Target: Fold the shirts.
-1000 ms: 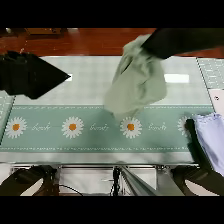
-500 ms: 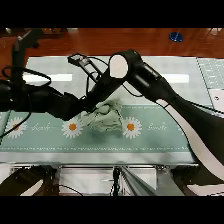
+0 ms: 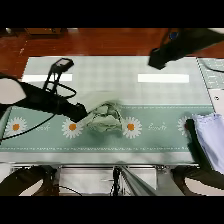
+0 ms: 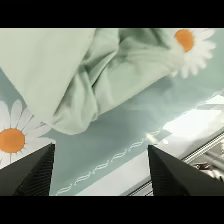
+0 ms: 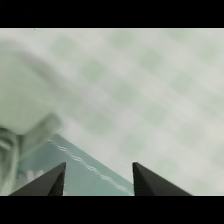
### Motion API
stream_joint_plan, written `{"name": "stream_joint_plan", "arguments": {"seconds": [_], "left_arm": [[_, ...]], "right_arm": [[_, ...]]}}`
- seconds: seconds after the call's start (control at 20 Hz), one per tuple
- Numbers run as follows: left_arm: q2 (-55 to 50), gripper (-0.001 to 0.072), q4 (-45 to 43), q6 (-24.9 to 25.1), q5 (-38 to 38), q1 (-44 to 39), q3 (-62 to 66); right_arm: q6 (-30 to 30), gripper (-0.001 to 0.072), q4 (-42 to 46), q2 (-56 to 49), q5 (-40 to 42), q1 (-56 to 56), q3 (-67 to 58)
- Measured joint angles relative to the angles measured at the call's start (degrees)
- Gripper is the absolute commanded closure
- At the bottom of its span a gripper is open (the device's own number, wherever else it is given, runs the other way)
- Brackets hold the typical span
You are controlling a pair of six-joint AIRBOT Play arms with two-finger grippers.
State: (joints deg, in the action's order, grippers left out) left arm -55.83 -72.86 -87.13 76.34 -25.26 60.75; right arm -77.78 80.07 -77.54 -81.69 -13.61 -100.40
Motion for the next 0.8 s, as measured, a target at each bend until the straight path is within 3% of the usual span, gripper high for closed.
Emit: {"name": "stream_joint_plan", "arguments": {"seconds": [0.25,0.55,0.6,0.65,0.7,0.8], "left_arm": [[-6.8,-0.0009,0.3,6.1,-4.9,5.2,-3.9],[-17.0,-0.0001,9.0,12.2,-9.8,8.9,-4.8],[-18.5,0.0150,10.4,13.0,-10.6,9.0,-4.8],[-19.8,0.0382,11.6,13.4,-11.0,9.2,-4.9],[-21.0,0.0525,12.6,13.9,-11.7,9.3,-4.9],[-22.4,0.0526,14.0,14.4,-12.0,9.4,-4.9]], "right_arm": [[1.9,0.0213,-10.1,1.2,-0.7,16.0,14.7],[6.3,0.0213,-22.5,1.2,4.5,16.8,39.0],[6.8,0.0213,-24.5,0.9,6.1,15.3,41.7],[7.4,0.0213,-26.4,0.3,7.5,13.2,44.2],[7.8,0.0213,-27.6,-0.5,8.5,10.7,46.0],[8.4,0.0209,-29.7,-2.4,11.2,5.6,48.2]]}}
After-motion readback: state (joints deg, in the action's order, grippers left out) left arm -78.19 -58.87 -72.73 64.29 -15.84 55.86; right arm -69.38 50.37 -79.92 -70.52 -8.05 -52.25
